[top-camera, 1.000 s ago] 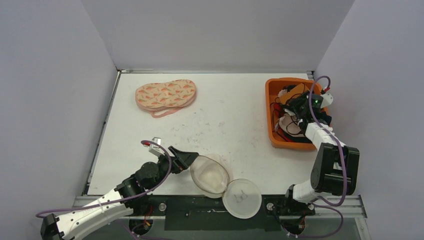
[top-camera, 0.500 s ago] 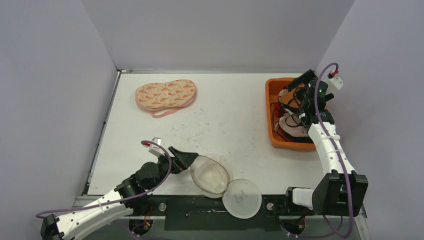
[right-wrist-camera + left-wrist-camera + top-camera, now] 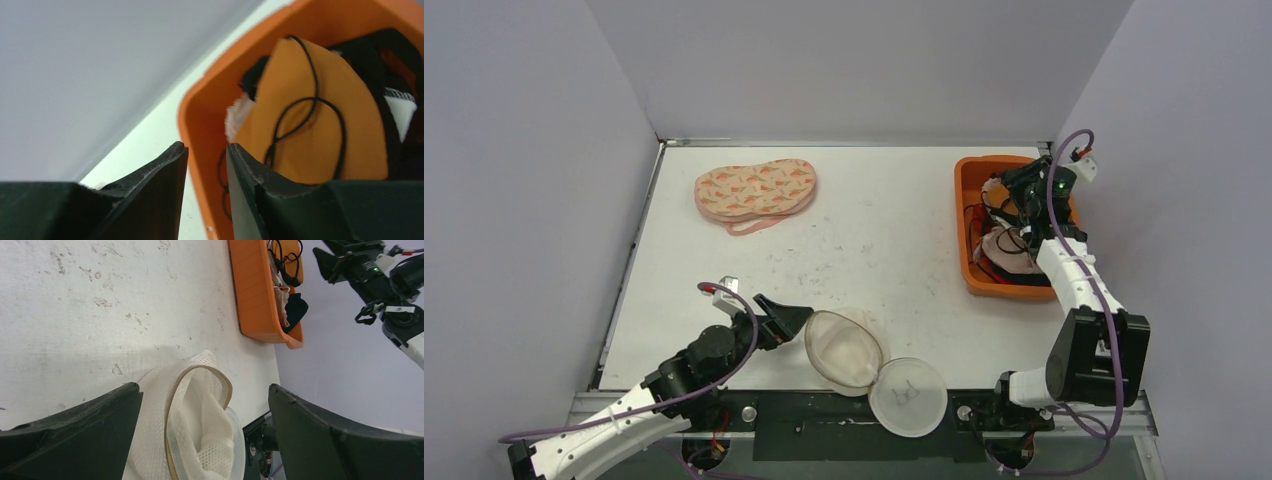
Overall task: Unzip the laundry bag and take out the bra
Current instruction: Place the bra in the bin.
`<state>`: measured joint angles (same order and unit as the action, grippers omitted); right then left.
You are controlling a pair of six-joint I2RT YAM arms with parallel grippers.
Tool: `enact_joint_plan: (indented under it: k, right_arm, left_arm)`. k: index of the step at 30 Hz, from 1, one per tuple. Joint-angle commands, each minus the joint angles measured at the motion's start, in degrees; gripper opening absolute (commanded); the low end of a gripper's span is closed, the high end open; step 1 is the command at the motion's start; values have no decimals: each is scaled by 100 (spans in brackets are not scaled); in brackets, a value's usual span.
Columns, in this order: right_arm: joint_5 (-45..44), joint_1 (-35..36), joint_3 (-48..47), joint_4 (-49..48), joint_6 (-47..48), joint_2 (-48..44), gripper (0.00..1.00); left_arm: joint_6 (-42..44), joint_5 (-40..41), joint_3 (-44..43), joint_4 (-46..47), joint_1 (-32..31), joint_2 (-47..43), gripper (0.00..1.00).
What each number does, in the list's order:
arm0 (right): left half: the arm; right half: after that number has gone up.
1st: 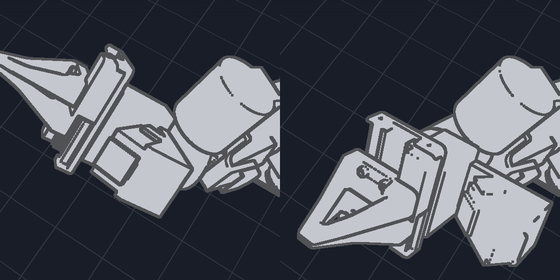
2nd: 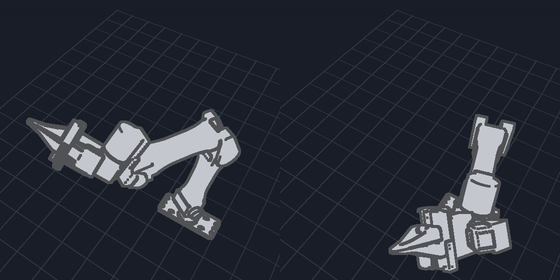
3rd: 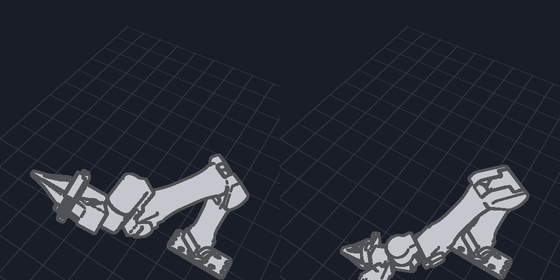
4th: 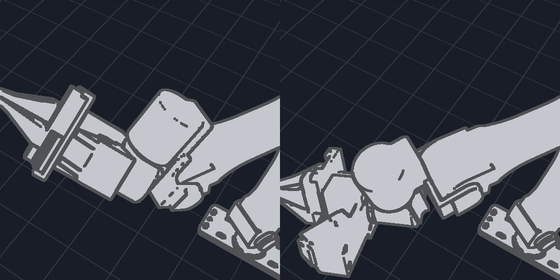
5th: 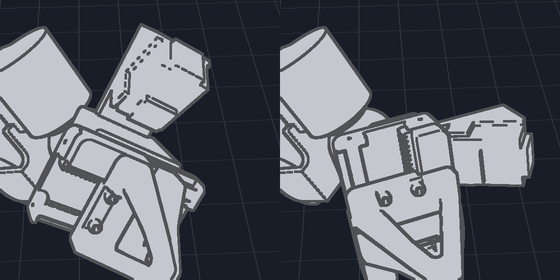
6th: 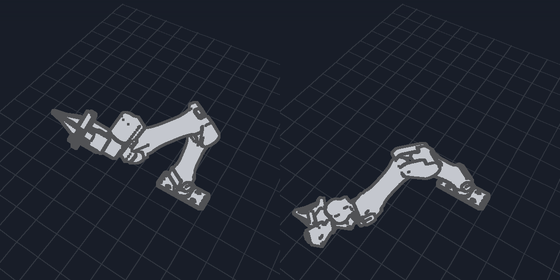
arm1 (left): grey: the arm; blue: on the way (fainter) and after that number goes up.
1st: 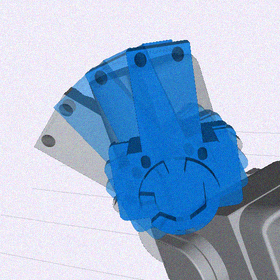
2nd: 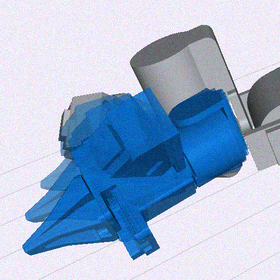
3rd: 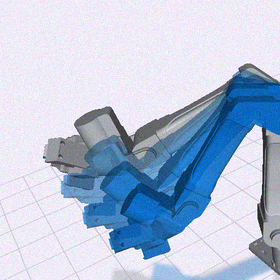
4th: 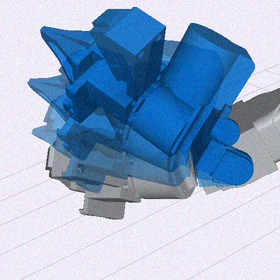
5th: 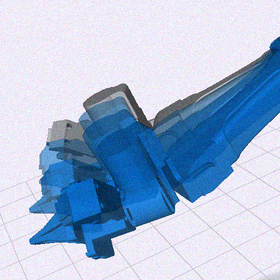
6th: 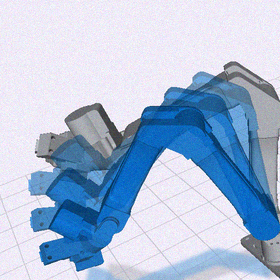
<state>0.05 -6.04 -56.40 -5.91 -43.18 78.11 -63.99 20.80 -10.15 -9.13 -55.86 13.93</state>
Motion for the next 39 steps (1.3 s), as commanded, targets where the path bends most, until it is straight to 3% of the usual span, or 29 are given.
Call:
enact_joint_plan:
  k: [1, 19, 22, 25, 28, 30, 35, 39]
  right_arm:
    - [277, -299, 383, -601, -226, 235, 35]
    - [277, -707, 1190, -986, -203, 660, 36]
    - [351, -673, 1142, -997, -412, 452, 39]
    - [371, -572, 1045, -987, -601, 176, 51]
    - [270, -301, 819, -816, -610, -138, 68]
    - [50, -51, 594, -631, -519, -411, 74]
    - [-520, 624, 456, -654, -329, -1367, 79]
    - [-1042, 1682, 356, -401, 377, -2189, 79]
  left_arm:
    - [-43, 33, -84, -111, 24, -125, 97]
    - [32, 75, -67, -84, 30, -93, 97]
    - [44, 160, -162, -248, 31, -118, 97]
    - [138, 292, -364, -593, 34, -145, 97]
    - [261, 519, -619, -1071, 31, -167, 97]
    - [320, 631, -777, -1406, 33, -187, 97]
    - [376, 805, -1050, -1849, 27, -374, 97]
    - [398, 909, -1068, -2093, 30, -569, 97]
